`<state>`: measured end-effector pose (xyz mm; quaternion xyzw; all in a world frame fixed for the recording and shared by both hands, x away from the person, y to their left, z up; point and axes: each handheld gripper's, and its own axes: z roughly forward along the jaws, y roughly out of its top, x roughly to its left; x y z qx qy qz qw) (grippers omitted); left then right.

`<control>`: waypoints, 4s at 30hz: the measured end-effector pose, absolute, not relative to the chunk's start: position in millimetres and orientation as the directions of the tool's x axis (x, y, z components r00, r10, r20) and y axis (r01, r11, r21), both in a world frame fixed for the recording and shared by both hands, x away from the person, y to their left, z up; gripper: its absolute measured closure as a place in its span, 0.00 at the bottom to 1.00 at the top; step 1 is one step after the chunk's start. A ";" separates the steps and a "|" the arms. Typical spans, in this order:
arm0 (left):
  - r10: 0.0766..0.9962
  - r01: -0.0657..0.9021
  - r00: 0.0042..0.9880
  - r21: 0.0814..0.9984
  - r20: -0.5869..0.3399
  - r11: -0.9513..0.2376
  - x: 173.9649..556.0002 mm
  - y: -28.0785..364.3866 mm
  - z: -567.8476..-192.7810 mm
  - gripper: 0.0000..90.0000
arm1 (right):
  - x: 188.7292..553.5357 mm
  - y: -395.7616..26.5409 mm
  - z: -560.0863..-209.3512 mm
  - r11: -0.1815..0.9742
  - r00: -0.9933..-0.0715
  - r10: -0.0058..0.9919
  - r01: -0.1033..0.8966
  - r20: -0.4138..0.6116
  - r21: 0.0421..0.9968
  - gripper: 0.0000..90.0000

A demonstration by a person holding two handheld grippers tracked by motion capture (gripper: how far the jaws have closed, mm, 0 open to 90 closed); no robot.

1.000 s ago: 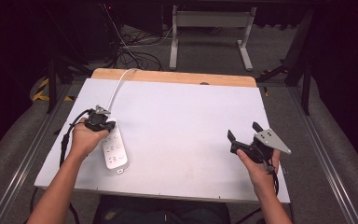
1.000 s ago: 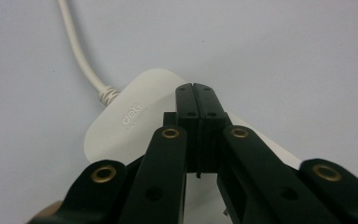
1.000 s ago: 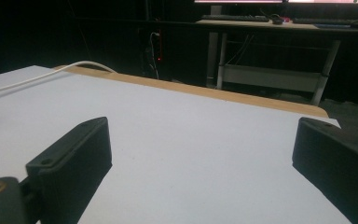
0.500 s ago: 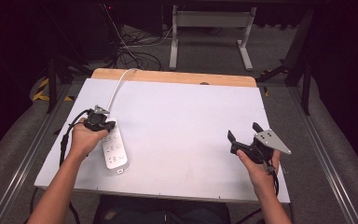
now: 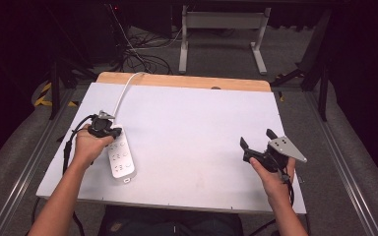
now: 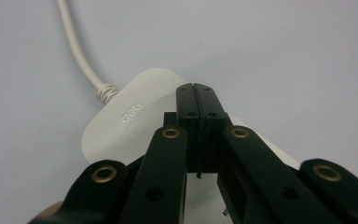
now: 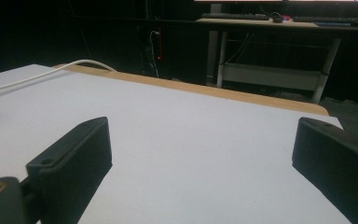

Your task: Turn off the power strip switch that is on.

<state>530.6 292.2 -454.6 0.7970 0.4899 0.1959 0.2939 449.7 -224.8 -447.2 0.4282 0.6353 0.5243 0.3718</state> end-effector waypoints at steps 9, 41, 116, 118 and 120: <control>0.904 0.653 0.426 0.683 0.024 -0.326 526.7 292.3 -456.6 1.00 | 449.7 -224.3 -447.5 0.082 -0.355 0.935 0.156 -0.022 0.984 0.06; 0.981 0.113 0.172 0.991 -0.088 0.069 439.3 342.5 -405.0 1.00 | 448.9 -226.6 -446.1 0.062 -0.351 0.936 0.151 -0.005 0.987 0.06; 0.992 0.125 0.107 0.990 -0.074 0.060 420.8 355.5 -411.6 0.08 | 441.8 -228.1 -443.0 0.064 -0.331 0.943 0.143 -0.013 0.988 0.04; 0.992 0.124 0.107 0.991 -0.072 0.059 420.6 355.5 -411.5 0.08 | 441.6 -228.3 -442.8 0.064 -0.330 0.944 0.141 -0.014 0.988 0.04; 0.991 0.122 0.109 0.991 -0.073 0.060 420.4 355.6 -411.5 0.08 | 441.2 -228.4 -442.7 0.062 -0.331 0.944 0.141 -0.012 0.988 0.04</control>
